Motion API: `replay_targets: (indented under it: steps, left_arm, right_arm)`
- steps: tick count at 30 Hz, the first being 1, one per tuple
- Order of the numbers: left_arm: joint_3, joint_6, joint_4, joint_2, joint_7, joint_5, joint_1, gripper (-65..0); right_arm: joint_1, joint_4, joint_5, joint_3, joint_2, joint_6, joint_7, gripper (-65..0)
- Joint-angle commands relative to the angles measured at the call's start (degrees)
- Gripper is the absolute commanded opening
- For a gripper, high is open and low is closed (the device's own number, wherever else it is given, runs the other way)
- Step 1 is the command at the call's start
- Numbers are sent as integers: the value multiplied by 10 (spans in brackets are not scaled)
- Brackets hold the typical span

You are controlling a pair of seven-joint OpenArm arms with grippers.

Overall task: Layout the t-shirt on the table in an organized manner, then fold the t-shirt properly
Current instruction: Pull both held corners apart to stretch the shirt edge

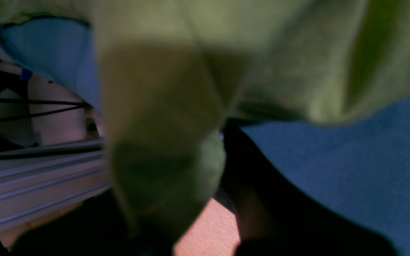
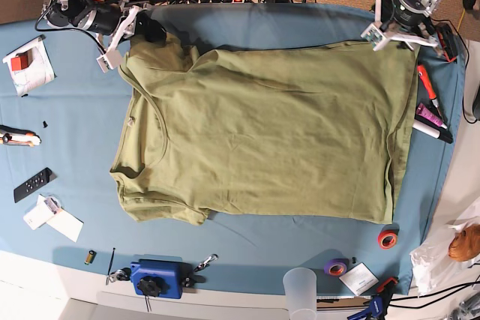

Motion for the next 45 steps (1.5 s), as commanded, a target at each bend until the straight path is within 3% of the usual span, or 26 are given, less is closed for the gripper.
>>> replay_targets:
  steps: [1,11,16,20,22,23,27,33,40,45]
  left_arm:
    - [-4,0,-1,-7,-17,5,2,-390]
    - [-4,-4,-136,-7,-30,12,-70,-390]
    - [-4,-4,-144,-6,-21,9,-79,-404]
    - [-4,1,-140,-6,23,-10,-79,-542]
    - [-4,24,-139,-6,32,-19,-79,-633]
    - [-4,38,-137,-6,34,-18,-79,-650]
    - [-4,75,-122,2,52,-12,-79,-650]
    - [-4,100,-68,3,70,-12,-72,-650]
    - [-4,101,-34,3,71,-12,-42,-650]
    - [-4,102,-34,3,85,-10,-32,-650]
  right_arm:
    - [-5,0,-40,0,5,-4,-24,-650]
    - [-5,0,-40,0,5,-4,-24,-650]
    - [-5,0,-18,0,5,-4,-25,-650]
    - [-5,1,37,0,5,-4,-33,-650]
    - [-5,1,55,0,5,-4,-33,-650]
    - [-5,1,60,0,5,-4,-33,-650]
    - [-6,1,85,0,5,-4,-33,-650]
    - [-7,27,106,42,5,-4,-33,-650]
    - [-6,37,105,144,5,-4,-33,-650]
    - [-6,37,106,176,5,-4,-33,-650]
